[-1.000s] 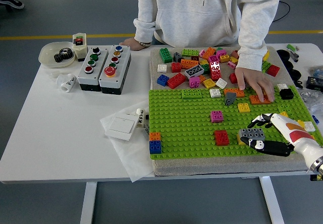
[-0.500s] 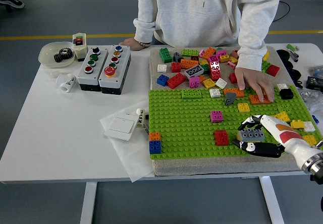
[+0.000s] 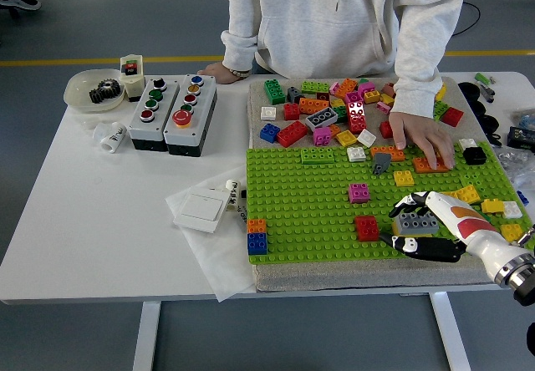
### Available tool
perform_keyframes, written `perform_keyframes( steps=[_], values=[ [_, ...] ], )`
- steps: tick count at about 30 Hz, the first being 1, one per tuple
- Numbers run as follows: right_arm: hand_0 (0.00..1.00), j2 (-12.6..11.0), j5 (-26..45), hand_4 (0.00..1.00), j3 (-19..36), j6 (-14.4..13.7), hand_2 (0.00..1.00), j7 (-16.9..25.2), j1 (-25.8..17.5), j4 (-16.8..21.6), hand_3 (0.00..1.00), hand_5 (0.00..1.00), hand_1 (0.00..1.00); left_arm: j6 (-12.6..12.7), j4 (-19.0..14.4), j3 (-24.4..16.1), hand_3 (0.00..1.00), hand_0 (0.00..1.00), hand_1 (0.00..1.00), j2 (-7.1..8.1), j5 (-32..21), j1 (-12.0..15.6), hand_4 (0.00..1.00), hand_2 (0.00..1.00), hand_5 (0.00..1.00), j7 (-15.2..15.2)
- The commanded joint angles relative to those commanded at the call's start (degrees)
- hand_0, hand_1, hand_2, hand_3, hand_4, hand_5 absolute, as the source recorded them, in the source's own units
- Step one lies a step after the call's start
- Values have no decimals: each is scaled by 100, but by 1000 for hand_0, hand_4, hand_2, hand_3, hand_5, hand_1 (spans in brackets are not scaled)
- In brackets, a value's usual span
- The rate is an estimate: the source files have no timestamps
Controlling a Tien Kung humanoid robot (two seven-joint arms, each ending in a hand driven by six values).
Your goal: Pick up the brick,pile it on top of brick,press brick,pick up the brick,pile it on top of brick,press brick
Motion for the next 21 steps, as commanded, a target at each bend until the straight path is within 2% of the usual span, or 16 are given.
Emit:
perform_keyframes(
  steps=[21],
  values=[
    [653, 86, 56, 878, -301, -8, 698, 28, 255, 0, 560, 640, 656, -1, 0, 76, 621, 777, 789, 5, -80, -25, 651, 832, 676, 1]
  ],
)
